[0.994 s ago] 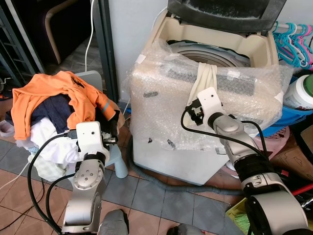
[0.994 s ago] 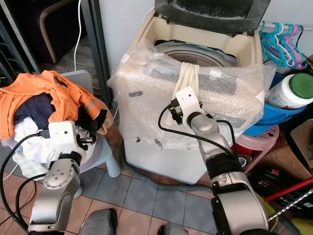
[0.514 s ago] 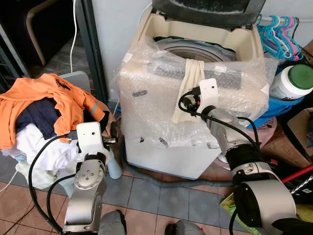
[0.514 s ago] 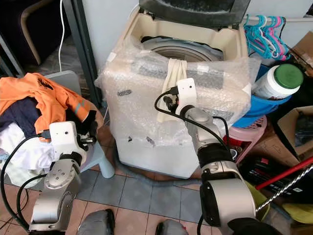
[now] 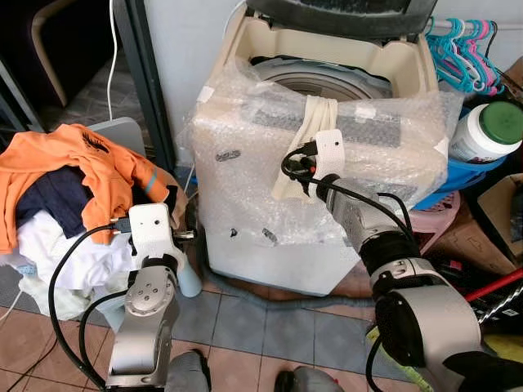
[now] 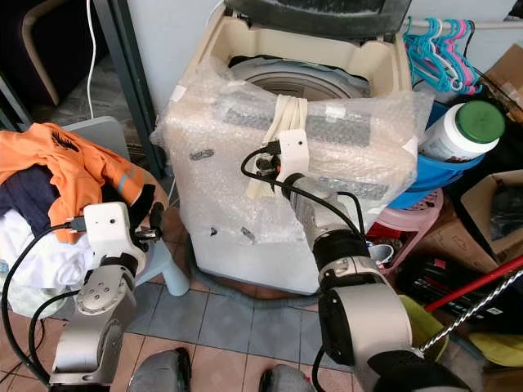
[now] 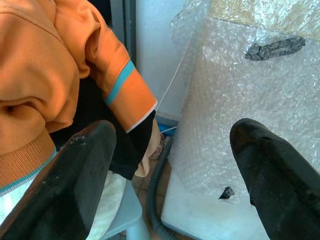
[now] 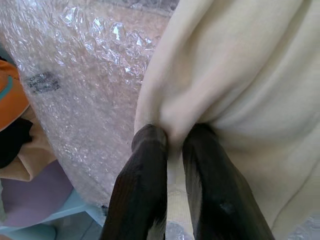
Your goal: Clothes washing
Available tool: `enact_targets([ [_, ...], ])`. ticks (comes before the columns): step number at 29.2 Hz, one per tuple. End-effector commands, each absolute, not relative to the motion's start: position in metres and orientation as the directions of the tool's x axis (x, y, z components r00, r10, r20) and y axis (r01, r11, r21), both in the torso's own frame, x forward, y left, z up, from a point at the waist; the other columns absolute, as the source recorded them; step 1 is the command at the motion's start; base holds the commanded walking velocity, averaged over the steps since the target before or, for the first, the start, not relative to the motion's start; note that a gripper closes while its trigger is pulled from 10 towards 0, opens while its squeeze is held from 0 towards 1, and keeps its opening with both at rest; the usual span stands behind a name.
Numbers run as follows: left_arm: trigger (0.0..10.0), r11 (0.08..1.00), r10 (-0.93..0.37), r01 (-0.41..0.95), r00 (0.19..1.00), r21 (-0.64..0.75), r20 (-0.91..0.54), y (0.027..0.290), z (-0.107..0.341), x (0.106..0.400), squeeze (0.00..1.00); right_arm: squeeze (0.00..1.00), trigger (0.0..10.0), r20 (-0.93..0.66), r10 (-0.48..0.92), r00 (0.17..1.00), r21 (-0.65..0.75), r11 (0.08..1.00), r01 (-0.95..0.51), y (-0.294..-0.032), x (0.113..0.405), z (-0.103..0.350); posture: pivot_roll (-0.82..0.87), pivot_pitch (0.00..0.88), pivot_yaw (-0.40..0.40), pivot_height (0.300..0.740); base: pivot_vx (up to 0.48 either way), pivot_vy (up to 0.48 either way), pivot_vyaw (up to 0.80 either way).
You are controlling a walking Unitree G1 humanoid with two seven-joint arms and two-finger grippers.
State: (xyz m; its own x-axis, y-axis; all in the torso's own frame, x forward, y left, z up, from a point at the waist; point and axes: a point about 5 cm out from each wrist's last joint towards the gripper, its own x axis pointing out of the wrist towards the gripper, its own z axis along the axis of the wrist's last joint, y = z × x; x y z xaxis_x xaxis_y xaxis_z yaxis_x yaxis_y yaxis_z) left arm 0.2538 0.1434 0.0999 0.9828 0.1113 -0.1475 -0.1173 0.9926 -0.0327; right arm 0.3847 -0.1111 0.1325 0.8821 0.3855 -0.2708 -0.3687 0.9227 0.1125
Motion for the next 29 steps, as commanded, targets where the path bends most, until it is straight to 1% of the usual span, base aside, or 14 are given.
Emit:
enact_targets([
  [1,10.0,0.992,0.118,-0.124,0.98,-0.025,-0.158,0.142,0.098,0.253,0.0,0.0,0.0,-0.173,0.397,0.901,0.108,0.917,-0.383,-0.116,0.396,0.161,0.06,0.091,-0.092,0.74,0.0,0.0,0.0],
  [3,10.0,0.991,0.124,-0.129,0.98,-0.024,-0.157,0.143,0.098,0.254,0.0,0.0,0.0,-0.031,0.426,0.904,0.129,0.899,-0.419,-0.126,0.408,0.204,0.06,0.088,-0.097,0.74,0.0,0.0,0.0],
  [4,10.0,0.991,0.124,-0.129,0.98,-0.024,-0.157,0.143,0.098,0.254,0.0,0.0,0.0,-0.031,0.426,0.904,0.129,0.899,-0.419,-0.126,0.408,0.204,0.06,0.088,-0.097,0.74,0.0,0.0,0.0],
  [5,10.0,0.991,0.125,-0.131,0.98,-0.024,-0.156,0.143,0.098,0.254,0.0,0.0,0.0,0.051,0.427,0.903,0.16,0.889,-0.429,-0.132,0.413,0.23,0.06,0.088,-0.099,0.74,0.0,0.0,0.0],
  [10,10.0,0.991,0.126,-0.131,0.98,-0.027,-0.155,0.141,0.097,0.255,0.0,0.0,0.0,0.189,0.39,0.901,0.164,0.892,-0.421,-0.147,0.42,0.28,0.05,0.084,-0.104,0.74,0.0,0.0,0.0],
  [11,10.0,0.991,0.127,-0.133,0.98,-0.028,-0.154,0.141,0.097,0.255,0.0,0.0,0.0,0.26,0.358,0.897,0.17,0.897,-0.407,-0.153,0.42,0.301,0.06,0.081,-0.105,0.74,0.0,0.0,0.0],
  [13,10.0,0.99,0.13,-0.135,0.98,-0.029,-0.152,0.141,0.098,0.255,0.0,0.0,0.0,0.31,0.325,0.893,0.173,0.905,-0.39,-0.158,0.421,0.316,0.06,0.081,-0.106,0.74,0.0,0.0,0.0],
  [16,10.0,0.99,0.132,-0.138,0.979,-0.028,-0.152,0.142,0.098,0.255,0.0,0.0,0.0,0.295,0.247,0.923,0.113,0.95,-0.29,-0.166,0.422,0.323,0.06,0.079,-0.105,0.74,0.0,0.0,0.0],
  [17,10.0,0.99,0.133,-0.139,0.979,-0.028,-0.152,0.143,0.098,0.255,0.0,0.0,10.0,0.217,0.208,0.954,0.027,0.975,-0.218,-0.17,0.425,0.316,0.06,0.078,-0.105,0.74,0.0,0.0,0.0],
  [18,10.0,0.99,0.134,-0.14,0.979,-0.027,-0.152,0.143,0.097,0.256,0.0,0.0,10.0,0.138,0.224,0.965,-0.066,0.974,-0.217,-0.169,0.426,0.306,0.06,0.076,-0.105,0.74,0.0,0.0,0.0],
  [19,10.0,0.99,0.135,-0.14,0.979,-0.026,-0.152,0.143,0.097,0.256,0.0,0.23,10.0,0.11,0.229,0.967,-0.094,0.971,-0.22,-0.17,0.426,0.301,0.06,0.076,-0.104,0.74,0.0,0.0,0.0],
  [20,10.0,0.99,0.135,-0.14,0.979,-0.026,-0.151,0.143,0.097,0.256,0.0,1.0,10.0,0.091,0.249,0.964,-0.089,0.966,-0.241,-0.17,0.426,0.297,0.06,0.076,-0.104,0.74,0.0,0.0,0.0],
  [25,10.0,0.99,0.133,-0.138,0.98,-0.026,-0.15,0.144,0.097,0.256,0.0,1.0,10.0,0.021,0.228,0.973,-0.199,0.955,-0.219,-0.175,0.425,0.275,0.06,0.07,-0.089,0.74,0.0,0.0,0.0],
  [29,10.0,0.992,0.125,-0.129,0.981,-0.016,-0.147,0.144,0.098,0.258,0.0,1.0,10.0,0.022,0.19,0.982,-0.38,0.91,-0.168,-0.183,0.423,0.265,0.05,0.067,-0.07,0.74,0.0,0.0,0.0],
])
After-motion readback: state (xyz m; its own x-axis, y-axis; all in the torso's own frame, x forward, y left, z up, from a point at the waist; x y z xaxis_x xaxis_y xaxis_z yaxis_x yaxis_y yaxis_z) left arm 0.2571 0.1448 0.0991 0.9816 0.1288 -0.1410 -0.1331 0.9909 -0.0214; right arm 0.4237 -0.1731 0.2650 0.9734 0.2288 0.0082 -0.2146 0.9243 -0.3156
